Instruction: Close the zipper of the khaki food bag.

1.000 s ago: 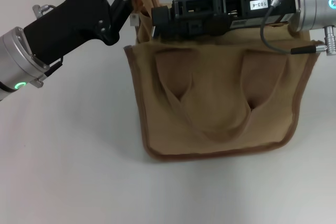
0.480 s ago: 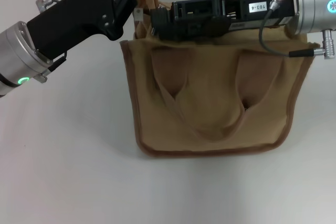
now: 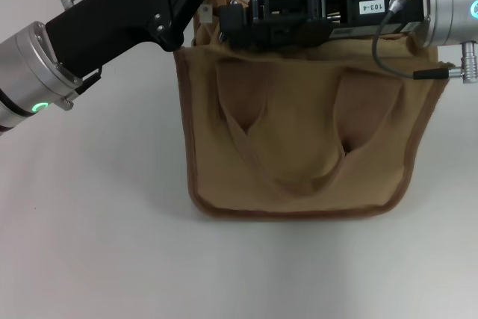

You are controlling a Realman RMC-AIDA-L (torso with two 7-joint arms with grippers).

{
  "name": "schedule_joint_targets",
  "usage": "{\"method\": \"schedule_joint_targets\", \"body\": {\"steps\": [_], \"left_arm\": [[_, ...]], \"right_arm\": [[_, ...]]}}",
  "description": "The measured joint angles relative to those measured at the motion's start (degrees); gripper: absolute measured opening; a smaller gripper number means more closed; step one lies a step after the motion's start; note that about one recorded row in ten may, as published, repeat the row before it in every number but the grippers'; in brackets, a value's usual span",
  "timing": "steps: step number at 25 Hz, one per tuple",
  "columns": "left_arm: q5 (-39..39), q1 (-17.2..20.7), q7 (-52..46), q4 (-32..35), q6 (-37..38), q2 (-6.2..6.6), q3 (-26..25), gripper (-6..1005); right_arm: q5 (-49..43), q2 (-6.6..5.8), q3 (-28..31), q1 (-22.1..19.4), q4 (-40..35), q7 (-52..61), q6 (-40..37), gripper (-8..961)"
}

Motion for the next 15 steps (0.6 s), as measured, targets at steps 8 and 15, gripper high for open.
{"method": "schedule_joint_targets", "body": {"steps": [8, 15], "left_arm": [[-0.2, 0.7, 0.2, -0.1, -0.4, 0.00, -0.4, 15], [-0.8, 2.1, 0.3, -0.1, -2.4, 0.00, -0.5, 15]], "right_arm": [[0.0, 0.00, 0.0, -0.3, -0.4, -0.1, 0.3, 726], [0.0, -0.14, 0.1, -0.5, -0.5, -0.1, 1.2, 575]]}}
